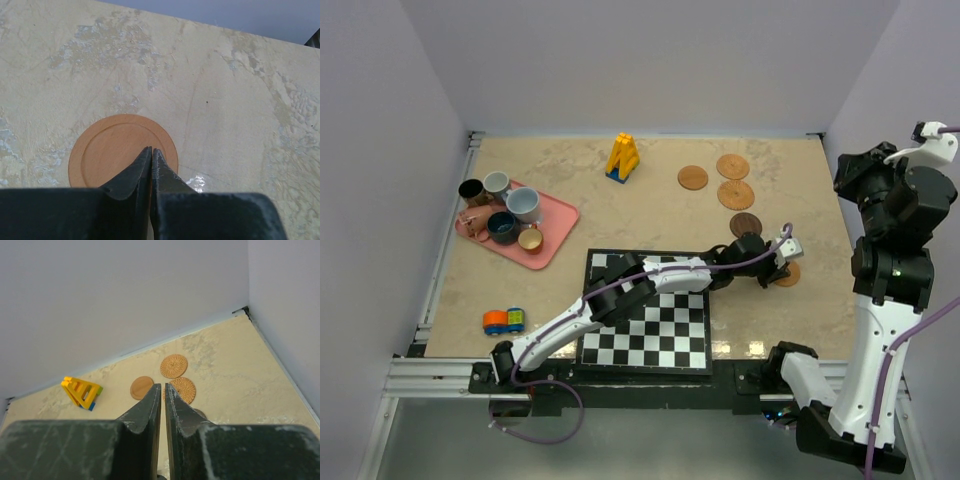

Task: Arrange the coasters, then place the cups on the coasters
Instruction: Move the coaster to the center of the board.

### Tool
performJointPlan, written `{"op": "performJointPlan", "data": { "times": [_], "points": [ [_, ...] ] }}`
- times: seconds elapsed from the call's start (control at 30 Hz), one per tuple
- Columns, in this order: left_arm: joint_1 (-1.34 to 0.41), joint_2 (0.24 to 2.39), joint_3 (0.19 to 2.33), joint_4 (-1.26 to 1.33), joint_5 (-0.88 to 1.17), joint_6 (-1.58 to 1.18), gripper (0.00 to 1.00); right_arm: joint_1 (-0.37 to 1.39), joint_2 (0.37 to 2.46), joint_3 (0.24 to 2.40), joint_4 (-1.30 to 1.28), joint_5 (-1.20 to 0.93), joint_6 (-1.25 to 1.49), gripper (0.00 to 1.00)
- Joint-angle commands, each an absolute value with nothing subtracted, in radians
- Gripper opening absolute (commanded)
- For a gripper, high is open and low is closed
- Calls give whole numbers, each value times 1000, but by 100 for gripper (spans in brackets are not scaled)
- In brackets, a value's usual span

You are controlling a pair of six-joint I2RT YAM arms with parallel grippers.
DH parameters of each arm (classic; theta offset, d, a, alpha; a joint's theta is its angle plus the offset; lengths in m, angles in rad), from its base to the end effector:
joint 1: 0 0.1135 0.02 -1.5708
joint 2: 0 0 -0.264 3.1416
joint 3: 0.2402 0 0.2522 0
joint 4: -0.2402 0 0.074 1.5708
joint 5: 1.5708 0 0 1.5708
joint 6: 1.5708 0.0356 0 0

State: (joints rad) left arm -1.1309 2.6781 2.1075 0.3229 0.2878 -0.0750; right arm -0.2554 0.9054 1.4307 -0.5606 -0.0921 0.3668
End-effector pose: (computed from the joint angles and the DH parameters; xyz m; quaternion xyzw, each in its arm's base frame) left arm 0.2462 -0.5468 0.1232 0.4695 0.6302 -0.4380 0.4366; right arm 0.1443 -0.0343 0.4921 0.1896 0.6940 0.0717 0.6909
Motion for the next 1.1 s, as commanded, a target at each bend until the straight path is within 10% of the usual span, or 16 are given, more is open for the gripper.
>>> {"op": "performJointPlan", "data": {
  "times": [0.0, 1.07],
  "points": [
    [-1131, 2698, 2158, 357, 279, -35, 5, -250, 888, 1416, -528, -115, 345, 12],
    [-1177, 2462, 1677, 440, 282, 8, 0, -249, 865, 1401, -526, -109, 336, 12]
  ]
}}
